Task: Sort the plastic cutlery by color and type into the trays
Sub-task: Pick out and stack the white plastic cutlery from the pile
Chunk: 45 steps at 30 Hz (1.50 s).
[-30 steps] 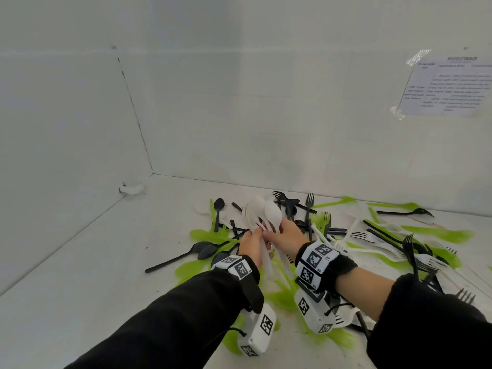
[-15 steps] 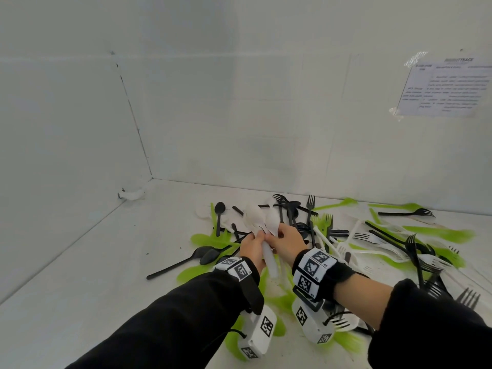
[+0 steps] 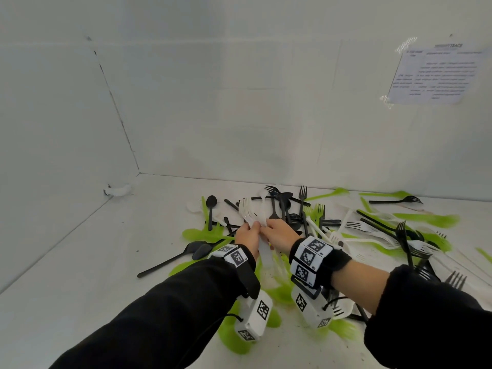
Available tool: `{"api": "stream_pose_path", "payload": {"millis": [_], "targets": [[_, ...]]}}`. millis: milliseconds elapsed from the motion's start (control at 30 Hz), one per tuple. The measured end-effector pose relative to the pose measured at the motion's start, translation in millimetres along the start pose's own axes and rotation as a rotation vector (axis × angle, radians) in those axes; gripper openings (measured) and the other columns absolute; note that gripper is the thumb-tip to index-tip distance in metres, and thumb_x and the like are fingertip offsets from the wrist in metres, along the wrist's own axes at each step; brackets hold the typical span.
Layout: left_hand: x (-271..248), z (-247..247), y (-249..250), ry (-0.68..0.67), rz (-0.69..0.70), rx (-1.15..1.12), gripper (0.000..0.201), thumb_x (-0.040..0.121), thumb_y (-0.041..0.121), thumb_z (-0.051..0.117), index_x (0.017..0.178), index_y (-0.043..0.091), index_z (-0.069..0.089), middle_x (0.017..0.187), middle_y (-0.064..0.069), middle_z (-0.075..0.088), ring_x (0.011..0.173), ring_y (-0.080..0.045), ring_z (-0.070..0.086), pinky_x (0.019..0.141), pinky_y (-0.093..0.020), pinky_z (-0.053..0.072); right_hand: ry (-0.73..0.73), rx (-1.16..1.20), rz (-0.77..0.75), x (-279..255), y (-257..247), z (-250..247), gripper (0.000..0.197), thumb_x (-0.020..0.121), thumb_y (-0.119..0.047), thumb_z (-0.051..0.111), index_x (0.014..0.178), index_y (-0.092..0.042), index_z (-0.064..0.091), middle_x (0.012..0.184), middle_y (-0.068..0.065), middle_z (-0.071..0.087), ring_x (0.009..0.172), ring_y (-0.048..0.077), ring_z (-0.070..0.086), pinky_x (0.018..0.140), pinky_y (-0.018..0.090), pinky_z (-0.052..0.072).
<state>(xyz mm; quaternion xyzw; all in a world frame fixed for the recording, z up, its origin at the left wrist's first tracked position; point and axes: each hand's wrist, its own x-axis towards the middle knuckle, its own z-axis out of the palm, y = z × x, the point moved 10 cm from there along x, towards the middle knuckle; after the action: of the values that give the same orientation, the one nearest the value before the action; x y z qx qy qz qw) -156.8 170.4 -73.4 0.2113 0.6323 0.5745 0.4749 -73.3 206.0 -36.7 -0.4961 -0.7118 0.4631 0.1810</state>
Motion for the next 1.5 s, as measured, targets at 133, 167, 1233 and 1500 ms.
{"api": "stream_pose_path", "payload": {"millis": [133, 167, 1233, 1500], "targets": [[2.4, 0.8, 0.4, -0.003, -0.002, -0.002, 0.027, 0.095, 0.012, 0.044, 0.115, -0.003, 0.054, 0.105, -0.022, 0.059, 0.102, -0.040, 0.059, 0.090, -0.053, 0.049, 0.104, 0.046, 0.046, -1.4, -2.2, -14.8, 0.035, 0.095, -0.009, 0.039, 0.061, -0.014, 0.038, 0.064, 0.001, 0.042, 0.061, 0.016, 0.043, 0.067, 0.032, 0.042], [1.3, 2.1, 1.9, -0.014, 0.000, 0.006, 0.024, 0.095, 0.012, 0.043, 0.111, -0.002, 0.054, 0.100, -0.020, 0.058, 0.094, -0.039, 0.059, 0.081, -0.050, 0.052, 0.157, 0.070, 0.063, -0.1, -3.0, -21.4, 0.035, 0.095, -0.009, 0.039, 0.060, -0.015, 0.037, 0.063, 0.000, 0.040, 0.062, 0.017, 0.043, 0.069, 0.031, 0.039], [11.1, -10.5, 7.4, -0.059, -0.028, -0.047, 0.010, 0.099, 0.006, 0.039, 0.093, 0.003, 0.047, 0.078, -0.012, 0.051, 0.060, -0.022, 0.054, 0.047, -0.030, 0.051, 0.052, -0.334, 0.158, 63.0, -32.1, -47.7, 0.033, 0.098, -0.016, 0.036, 0.115, 0.002, 0.059, 0.114, 0.018, 0.061, 0.094, 0.026, 0.057, 0.089, 0.033, 0.046], [21.7, -20.9, 8.2, -0.035, -0.077, -0.070, 0.018, 0.095, 0.002, 0.041, 0.080, 0.008, 0.048, 0.075, -0.009, 0.050, 0.054, -0.021, 0.047, 0.048, -0.028, 0.046, -0.162, -0.840, 0.102, 113.2, -25.8, -16.8, 0.043, 0.093, -0.009, 0.046, 0.136, -0.008, 0.047, 0.139, 0.011, 0.049, 0.127, 0.027, 0.049, 0.107, 0.036, 0.040]]}}
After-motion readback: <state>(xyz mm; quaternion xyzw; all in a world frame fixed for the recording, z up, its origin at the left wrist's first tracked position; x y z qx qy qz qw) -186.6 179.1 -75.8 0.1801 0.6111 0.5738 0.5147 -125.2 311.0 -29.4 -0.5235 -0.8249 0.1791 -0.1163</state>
